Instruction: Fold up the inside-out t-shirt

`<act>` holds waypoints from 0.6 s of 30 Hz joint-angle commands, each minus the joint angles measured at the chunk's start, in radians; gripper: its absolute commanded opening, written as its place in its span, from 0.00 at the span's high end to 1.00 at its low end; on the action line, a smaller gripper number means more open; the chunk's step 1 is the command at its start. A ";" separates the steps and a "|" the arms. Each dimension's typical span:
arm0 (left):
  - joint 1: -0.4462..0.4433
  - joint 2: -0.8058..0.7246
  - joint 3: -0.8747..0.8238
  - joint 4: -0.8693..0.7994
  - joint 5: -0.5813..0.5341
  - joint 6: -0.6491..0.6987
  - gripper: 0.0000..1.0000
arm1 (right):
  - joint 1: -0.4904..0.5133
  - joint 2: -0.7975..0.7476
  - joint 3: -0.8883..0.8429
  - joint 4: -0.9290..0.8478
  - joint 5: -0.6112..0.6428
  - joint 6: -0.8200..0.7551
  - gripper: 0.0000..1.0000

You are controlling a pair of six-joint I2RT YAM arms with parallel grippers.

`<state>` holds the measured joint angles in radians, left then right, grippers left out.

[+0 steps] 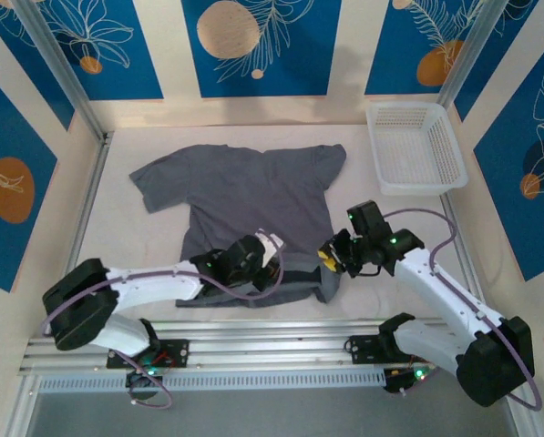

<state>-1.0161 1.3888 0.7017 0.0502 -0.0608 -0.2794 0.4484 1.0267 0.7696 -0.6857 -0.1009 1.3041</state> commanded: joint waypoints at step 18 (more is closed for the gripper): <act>0.157 -0.047 0.334 -0.312 0.221 -0.124 1.00 | 0.815 0.060 -0.416 1.244 0.953 -1.166 1.00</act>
<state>-0.8879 1.3437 0.9657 -0.2035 0.1059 -0.3626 1.2514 0.9760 0.3466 0.1394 0.6346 0.4248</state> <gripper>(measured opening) 0.053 0.064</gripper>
